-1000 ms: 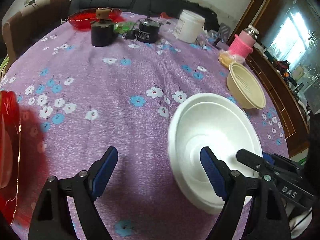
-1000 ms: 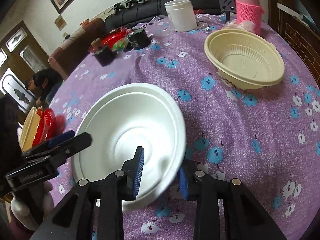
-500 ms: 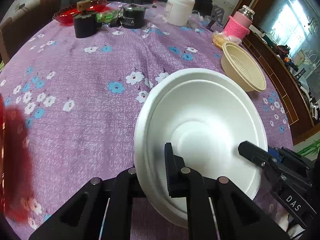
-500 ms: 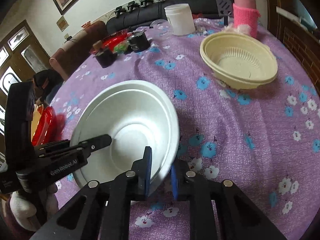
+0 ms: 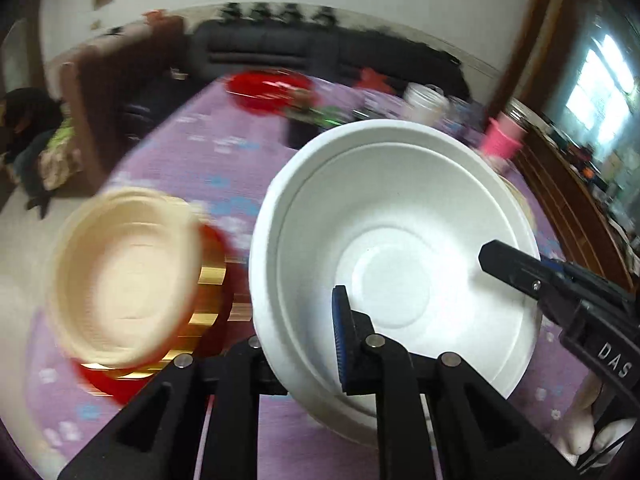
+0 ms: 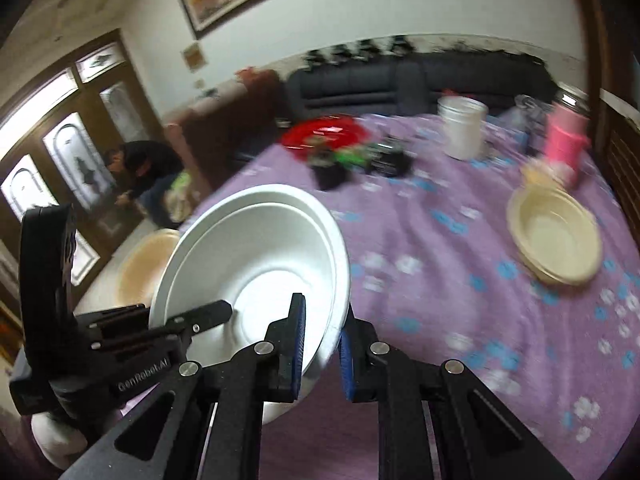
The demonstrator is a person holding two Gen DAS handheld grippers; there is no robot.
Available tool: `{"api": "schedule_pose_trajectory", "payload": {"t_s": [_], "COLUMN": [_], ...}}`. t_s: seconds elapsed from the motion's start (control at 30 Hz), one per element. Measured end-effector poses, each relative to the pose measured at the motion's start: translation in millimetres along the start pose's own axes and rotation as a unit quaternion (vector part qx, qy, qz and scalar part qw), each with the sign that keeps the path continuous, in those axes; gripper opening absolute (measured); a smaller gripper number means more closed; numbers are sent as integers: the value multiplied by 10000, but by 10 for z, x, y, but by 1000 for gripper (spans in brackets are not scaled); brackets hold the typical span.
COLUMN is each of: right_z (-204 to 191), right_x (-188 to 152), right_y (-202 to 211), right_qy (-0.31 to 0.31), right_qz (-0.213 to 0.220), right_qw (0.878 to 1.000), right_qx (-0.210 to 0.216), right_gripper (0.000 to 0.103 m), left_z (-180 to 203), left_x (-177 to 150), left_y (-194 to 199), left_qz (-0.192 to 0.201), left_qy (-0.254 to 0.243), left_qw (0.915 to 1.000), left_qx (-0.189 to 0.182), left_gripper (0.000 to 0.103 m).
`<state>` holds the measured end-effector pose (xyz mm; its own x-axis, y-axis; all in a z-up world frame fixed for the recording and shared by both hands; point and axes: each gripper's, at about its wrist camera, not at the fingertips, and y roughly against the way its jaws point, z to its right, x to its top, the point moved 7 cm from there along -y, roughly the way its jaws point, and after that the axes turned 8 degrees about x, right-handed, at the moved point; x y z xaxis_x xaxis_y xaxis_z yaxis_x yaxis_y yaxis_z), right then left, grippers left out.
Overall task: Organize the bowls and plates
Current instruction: 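Lower the white bowl onto the beige plate and open the right gripper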
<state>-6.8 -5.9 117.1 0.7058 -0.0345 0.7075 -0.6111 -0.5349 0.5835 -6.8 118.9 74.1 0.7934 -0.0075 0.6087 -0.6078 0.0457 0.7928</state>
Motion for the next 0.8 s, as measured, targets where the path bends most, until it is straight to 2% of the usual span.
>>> {"api": "schedule_pose_trajectory", "payload": {"t_s": [0.2,0.4,0.47,0.57,0.63,0.7,0.8], "right_z": [-849,-1335,-1388,-1380,-1343,-1321,-1276], "right_x": [194,140,110,70,43,13,-8], "right_y": [-666,-1275,-1382,-1523,-1603,-1657,-1685], "right_qy": [269,541,632,765,878,982,935], "right_qz": [-287,-631,-666,-704,-743,-775,-788], "right_qw": [9972,9945,9942,9939,9932,9921,9925], "right_qx": [630,638,555,357,200,53,37], "right_gripper": [17,17,17,17,17,17,17], "left_z": [-960,-1590,-1646,-1672,-1681,-1739,-1824], "left_x": [101,66,86,110,109,95,79], "left_y": [129,-77,-147,-213,-245,-247,-199], "left_qz": [64,-177,-188,-147,-150,-121,-83], "left_qy": [455,761,777,750,828,943,1153], "left_qw": [9948,9870,9862,9857,9868,9872,9875], "left_qx": [904,1402,1450,1502,1384,1281,1075], "left_gripper": [15,18,19,29,44,51,55]}}
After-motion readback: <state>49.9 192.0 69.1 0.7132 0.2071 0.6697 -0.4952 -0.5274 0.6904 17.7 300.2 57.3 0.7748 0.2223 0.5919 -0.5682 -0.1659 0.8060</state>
